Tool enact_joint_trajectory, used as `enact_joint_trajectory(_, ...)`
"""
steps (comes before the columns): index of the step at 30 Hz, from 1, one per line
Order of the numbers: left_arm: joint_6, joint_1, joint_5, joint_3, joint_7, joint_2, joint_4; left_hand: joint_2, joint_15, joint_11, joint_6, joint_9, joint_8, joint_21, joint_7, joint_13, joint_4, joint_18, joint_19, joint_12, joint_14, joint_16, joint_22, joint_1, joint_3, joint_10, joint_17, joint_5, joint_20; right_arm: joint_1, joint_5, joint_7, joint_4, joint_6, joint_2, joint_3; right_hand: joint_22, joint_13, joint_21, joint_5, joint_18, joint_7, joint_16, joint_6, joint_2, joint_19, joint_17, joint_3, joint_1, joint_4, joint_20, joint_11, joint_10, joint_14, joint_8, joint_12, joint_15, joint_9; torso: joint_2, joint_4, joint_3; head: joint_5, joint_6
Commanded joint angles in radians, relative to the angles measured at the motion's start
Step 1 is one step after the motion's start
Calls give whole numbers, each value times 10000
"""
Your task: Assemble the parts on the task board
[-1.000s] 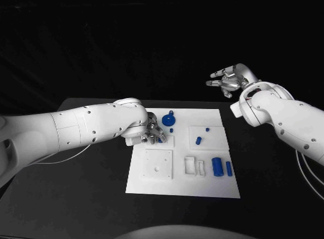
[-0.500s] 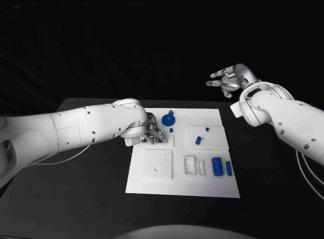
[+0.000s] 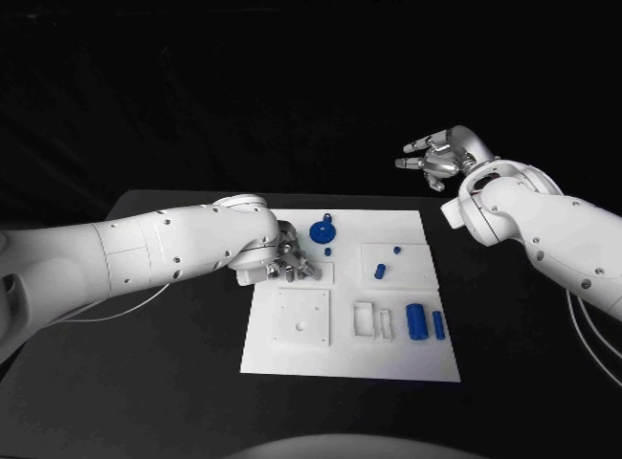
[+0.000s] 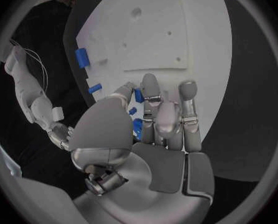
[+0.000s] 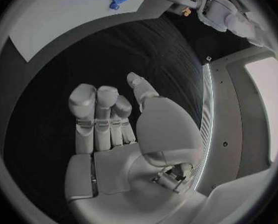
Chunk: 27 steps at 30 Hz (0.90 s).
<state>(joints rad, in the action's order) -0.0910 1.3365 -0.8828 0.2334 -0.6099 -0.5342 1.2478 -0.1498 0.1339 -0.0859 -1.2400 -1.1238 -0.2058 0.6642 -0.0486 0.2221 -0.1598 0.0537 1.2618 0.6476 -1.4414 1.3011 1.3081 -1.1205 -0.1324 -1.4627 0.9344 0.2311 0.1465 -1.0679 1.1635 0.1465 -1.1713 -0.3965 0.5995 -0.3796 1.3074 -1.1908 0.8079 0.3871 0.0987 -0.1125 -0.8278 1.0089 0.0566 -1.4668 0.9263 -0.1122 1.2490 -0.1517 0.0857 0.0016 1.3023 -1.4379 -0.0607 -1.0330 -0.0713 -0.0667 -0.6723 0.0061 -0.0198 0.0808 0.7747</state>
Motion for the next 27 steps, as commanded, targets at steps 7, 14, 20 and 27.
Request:
enact_joint_trajectory(7,93,-9,-125,-40,71,-116,190,-285,19,23,-72,-58,-50,-18,71,4,-1044,-127,83,50,-36,-35,151,109,463,-526,-25,-1289,13,56,420,-72,47,3,-29,-3,703,28,-73,-36,75,-24,49,0,48,-570,-21,-27,-61,1,46,-16,-74,-6,-20,49,-8,-6,4,12,-3,0,-83)
enact_joint_trajectory(14,97,3,-158,-468,56,-309,521,-377,5,29,-106,-45,-18,2,78,6,-1203,-138,54,53,-40,-10,159,-2,714,-531,-7,-1666,-3,72,775,-84,117,-30,-51,-3,693,69,-86,-29,67,-20,69,0,104,-579,-27,90,-42,96,53,-22,-61,-24,-20,67,-17,-8,10,14,-3,26,-173)
enact_joint_trajectory(20,12,168,-182,-832,6,-488,679,-294,-9,49,-64,35,78,2,107,-4,-1136,-145,31,23,-23,-48,155,-28,585,-532,-71,-1471,-10,75,679,-65,181,0,-53,-3,690,70,-90,13,68,-19,73,-12,105,-577,-25,133,-65,152,51,-16,-67,-21,-20,64,-10,-8,7,19,-5,43,-256)
enact_joint_trajectory(27,-93,454,-20,-966,-17,-577,358,183,-24,94,71,716,527,-72,206,21,-572,-137,-3,-150,46,-214,137,-135,565,-526,-319,-563,-21,76,570,-41,220,25,-28,-3,692,71,-78,20,66,-18,73,-13,111,-578,-23,155,-65,171,50,-16,-67,-23,-22,62,-10,-9,-7,2,-5,66,-320)
